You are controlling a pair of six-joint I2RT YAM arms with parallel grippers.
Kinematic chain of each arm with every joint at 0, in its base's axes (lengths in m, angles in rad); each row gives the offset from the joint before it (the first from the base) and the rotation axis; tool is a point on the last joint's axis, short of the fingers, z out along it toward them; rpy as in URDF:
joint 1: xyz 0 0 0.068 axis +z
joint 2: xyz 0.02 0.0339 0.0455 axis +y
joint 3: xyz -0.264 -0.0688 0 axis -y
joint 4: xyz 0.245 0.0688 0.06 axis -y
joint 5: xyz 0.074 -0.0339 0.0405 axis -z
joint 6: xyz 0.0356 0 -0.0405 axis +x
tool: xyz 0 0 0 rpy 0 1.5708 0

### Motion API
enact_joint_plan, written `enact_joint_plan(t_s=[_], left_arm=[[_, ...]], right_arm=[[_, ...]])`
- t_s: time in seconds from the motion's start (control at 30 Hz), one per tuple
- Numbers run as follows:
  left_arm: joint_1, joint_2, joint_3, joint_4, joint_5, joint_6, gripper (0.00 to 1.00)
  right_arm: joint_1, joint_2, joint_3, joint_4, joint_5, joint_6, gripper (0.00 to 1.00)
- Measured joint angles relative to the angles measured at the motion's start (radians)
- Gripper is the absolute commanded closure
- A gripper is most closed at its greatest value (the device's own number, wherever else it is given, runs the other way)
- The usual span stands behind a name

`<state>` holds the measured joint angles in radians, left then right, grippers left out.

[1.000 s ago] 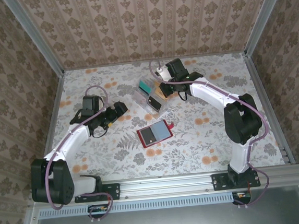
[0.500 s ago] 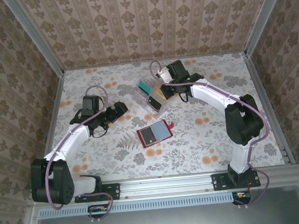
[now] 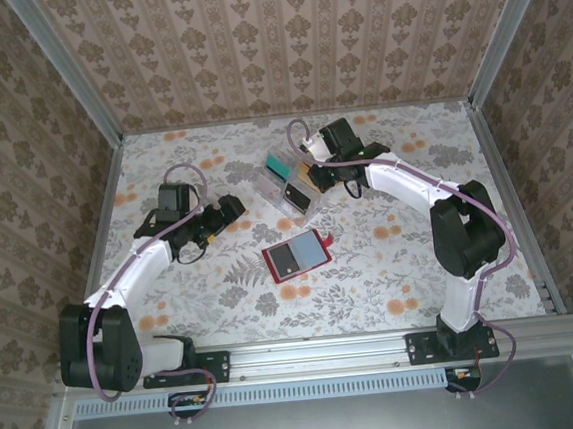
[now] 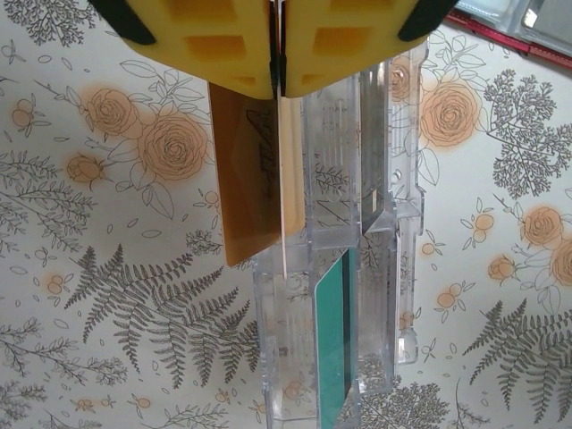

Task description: Take the credit cards out of the card holder

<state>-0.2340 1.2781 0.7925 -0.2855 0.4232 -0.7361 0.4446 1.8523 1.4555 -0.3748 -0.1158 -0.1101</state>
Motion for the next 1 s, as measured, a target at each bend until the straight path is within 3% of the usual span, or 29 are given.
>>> enact_joint_plan(t_s=[0.23, 0.37, 0.47, 0.7, 1.0], left_arm=[[0.0, 0.0, 0.0, 0.0, 0.003, 0.0, 0.0], [0.0, 0.0, 0.0, 0.0, 0.007, 0.0, 0.0], [0.0, 0.0, -0.003, 0.002, 0.012, 0.0, 0.0], [-0.016, 0.002, -0.037, 0.005, 0.021, 0.0, 0.0], [-0.074, 0.043, -0.04, 0.005, 0.01, 0.0, 0.0]], right_arm=[[0.0, -0.023, 0.0, -0.005, 0.001, 0.027, 0.57], [0.0, -0.086, -0.001, -0.019, 0.005, 0.077, 0.44], [0.003, -0.158, -0.022, -0.024, -0.001, 0.143, 0.39], [0.095, -0.28, -0.167, -0.026, -0.006, 0.335, 0.37], [0.275, -0.237, -0.336, -0.007, 0.015, 0.592, 0.38]])
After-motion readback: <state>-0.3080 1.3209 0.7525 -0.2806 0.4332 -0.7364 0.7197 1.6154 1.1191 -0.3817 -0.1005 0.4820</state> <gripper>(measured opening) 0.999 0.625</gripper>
